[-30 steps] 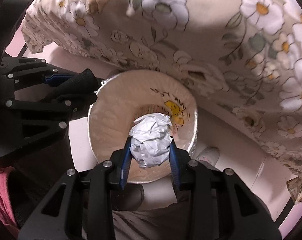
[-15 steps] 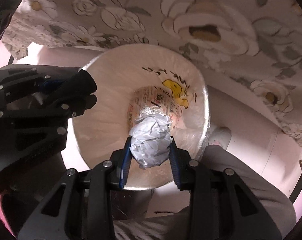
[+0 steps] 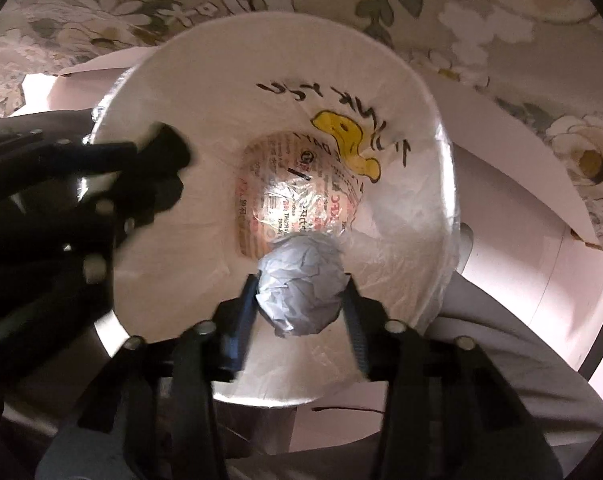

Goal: Collect trash
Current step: 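Open both tools over the bin, dropping cylinder and paper ball inside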

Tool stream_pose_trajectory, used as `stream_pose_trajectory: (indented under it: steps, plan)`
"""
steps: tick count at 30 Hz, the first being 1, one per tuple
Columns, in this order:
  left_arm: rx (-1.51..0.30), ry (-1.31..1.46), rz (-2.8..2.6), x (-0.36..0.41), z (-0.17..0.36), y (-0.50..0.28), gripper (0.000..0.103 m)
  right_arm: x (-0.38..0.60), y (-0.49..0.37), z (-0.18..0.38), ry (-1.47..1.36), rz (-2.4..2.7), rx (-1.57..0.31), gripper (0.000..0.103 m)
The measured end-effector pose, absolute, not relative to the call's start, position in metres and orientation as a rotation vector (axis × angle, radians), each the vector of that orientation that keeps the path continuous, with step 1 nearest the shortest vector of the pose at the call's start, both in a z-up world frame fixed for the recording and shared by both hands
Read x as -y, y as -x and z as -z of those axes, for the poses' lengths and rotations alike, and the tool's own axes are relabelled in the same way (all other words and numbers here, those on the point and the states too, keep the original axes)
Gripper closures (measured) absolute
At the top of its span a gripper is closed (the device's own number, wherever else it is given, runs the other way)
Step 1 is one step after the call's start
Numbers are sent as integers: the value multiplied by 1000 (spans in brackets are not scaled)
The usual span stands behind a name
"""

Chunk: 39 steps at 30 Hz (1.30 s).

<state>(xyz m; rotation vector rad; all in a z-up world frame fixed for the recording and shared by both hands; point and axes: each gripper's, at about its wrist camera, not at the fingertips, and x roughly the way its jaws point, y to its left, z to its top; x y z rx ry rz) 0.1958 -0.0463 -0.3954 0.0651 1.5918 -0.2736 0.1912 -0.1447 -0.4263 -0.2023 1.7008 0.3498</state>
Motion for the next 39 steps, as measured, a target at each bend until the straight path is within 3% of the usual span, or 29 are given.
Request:
stream_pose_trajectory:
  steps: [1,20,39]
  plan:
    - [-1586,-66,264,46,396,-196,38,147,-191,427,206,-341,-1705,49]
    - [-1537,-133,259,48,376,-191,38,149,-188,410,197,-376,-1657,49]
    - [-1291,-185,252,11,219,-203,38,187,-189,272,180,-408,-1437,49]
